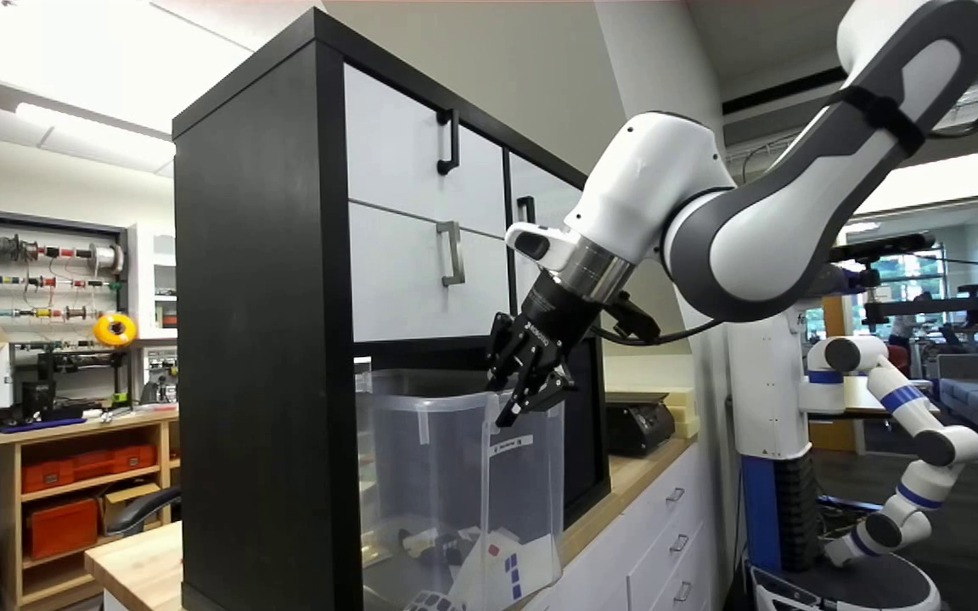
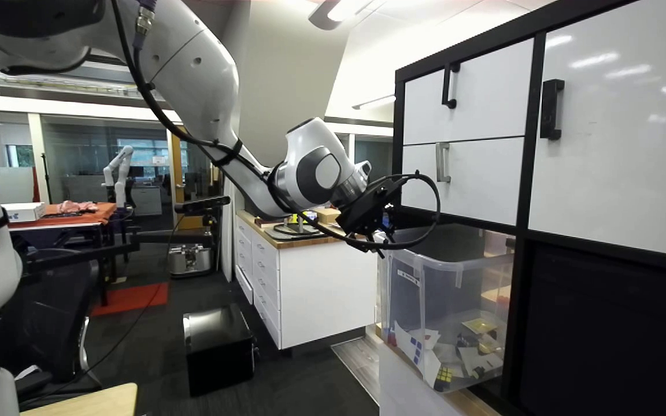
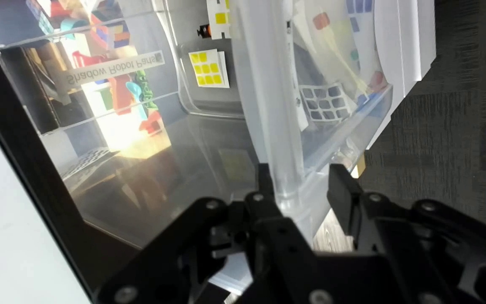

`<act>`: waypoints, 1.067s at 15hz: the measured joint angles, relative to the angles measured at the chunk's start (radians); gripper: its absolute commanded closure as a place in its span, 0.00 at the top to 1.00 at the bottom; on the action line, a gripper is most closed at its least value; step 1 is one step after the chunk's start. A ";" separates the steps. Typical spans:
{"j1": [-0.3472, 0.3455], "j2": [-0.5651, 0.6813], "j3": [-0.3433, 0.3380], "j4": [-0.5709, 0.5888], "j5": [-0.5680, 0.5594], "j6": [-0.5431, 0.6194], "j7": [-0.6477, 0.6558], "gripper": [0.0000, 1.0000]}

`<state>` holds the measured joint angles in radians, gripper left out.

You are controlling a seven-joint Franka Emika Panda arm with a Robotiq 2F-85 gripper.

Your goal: Pull the transparent bin out

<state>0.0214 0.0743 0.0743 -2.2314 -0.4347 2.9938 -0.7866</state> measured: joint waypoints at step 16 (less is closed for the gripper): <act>0.002 -0.194 -0.007 -0.154 0.057 -0.014 -0.026 1.00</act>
<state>0.0239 -0.1202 0.0669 -2.3855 -0.3781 2.9797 -0.8129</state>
